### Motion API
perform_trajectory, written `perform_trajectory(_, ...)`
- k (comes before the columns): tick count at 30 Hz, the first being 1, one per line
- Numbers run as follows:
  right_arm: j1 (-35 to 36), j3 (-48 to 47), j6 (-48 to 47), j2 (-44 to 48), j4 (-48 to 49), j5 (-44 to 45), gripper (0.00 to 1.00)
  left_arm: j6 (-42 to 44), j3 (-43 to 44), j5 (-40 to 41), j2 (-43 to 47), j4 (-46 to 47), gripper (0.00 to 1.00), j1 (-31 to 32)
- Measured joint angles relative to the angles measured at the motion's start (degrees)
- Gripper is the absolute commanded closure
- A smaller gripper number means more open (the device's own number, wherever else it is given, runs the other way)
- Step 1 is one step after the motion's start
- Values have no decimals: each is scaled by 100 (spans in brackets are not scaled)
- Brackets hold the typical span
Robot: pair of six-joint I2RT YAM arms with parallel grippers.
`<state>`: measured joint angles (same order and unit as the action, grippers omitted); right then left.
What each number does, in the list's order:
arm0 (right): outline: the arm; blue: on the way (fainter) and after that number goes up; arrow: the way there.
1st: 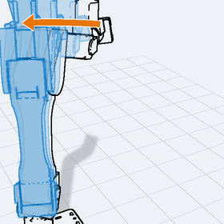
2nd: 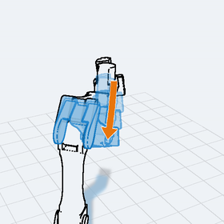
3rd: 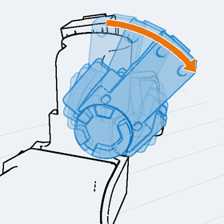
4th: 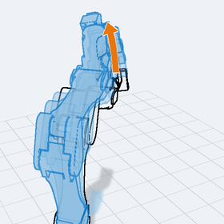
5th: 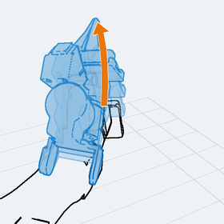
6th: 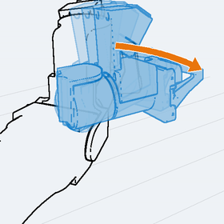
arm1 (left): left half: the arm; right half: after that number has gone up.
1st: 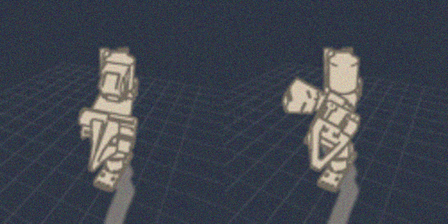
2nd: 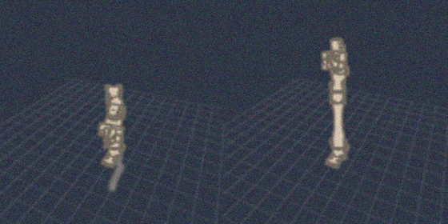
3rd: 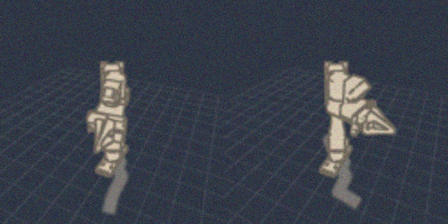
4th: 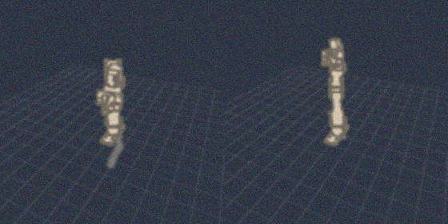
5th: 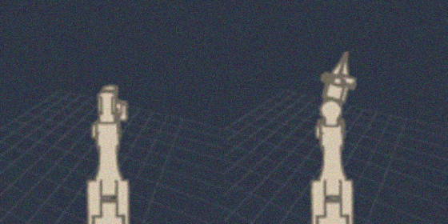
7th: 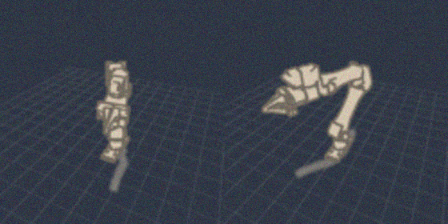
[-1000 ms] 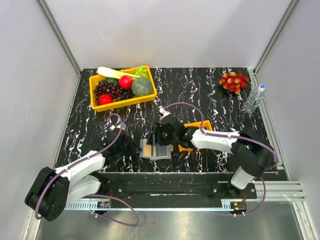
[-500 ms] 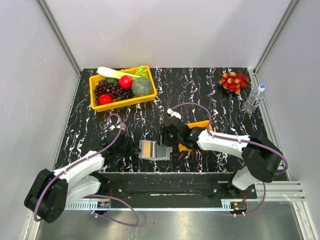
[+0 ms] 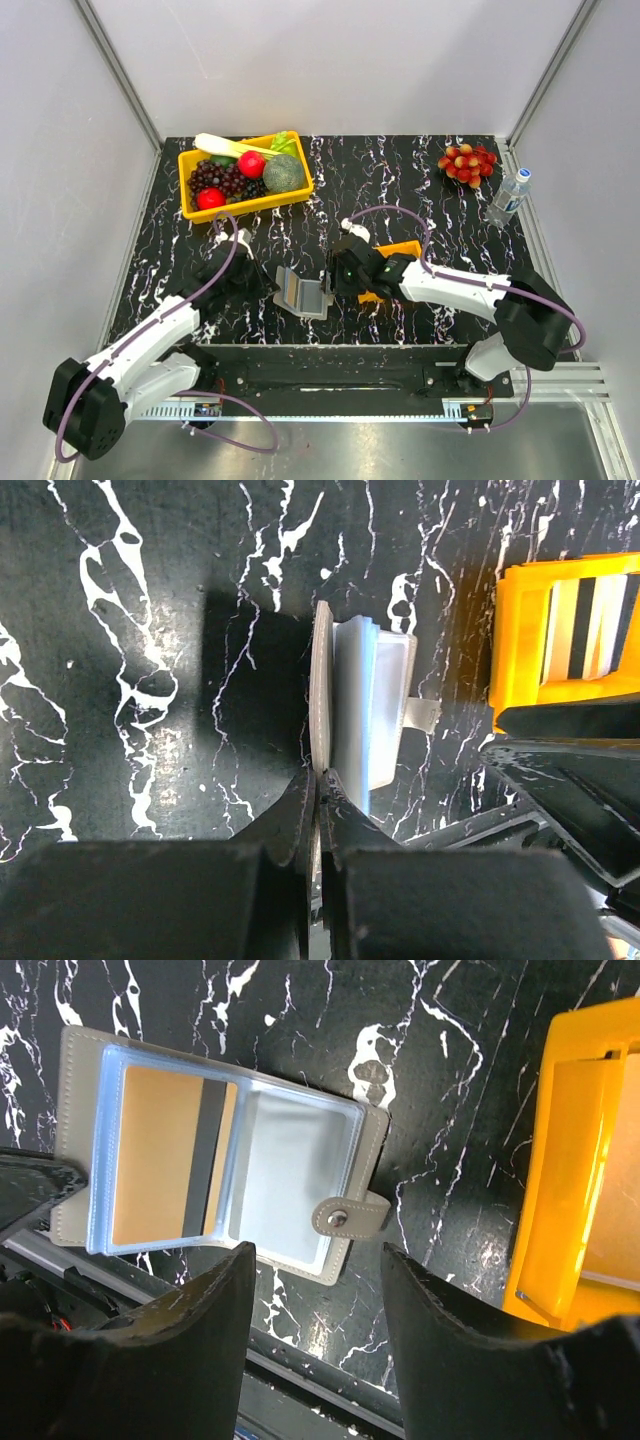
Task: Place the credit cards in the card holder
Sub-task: Insert the credit card into the card slot, then close the card holder at the center of the board.
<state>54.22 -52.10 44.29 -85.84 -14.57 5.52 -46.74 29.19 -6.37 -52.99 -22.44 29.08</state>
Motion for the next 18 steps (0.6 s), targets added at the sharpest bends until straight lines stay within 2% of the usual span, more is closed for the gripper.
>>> perform_trajectory(5,0,42,162,-17,-72,-7,39,175,195,-190,-181,-39,100,0)
perform_trajectory(9,0,66,280,-105,-81,-7,39,264,201,-389,-352,-37,95,15)
perform_trajectory(11,-2,92,350,-157,-87,-11,39,310,208,-455,-382,-44,88,33)
perform_trajectory(18,-46,138,490,-256,-164,-61,39,376,275,-629,-446,9,80,94)
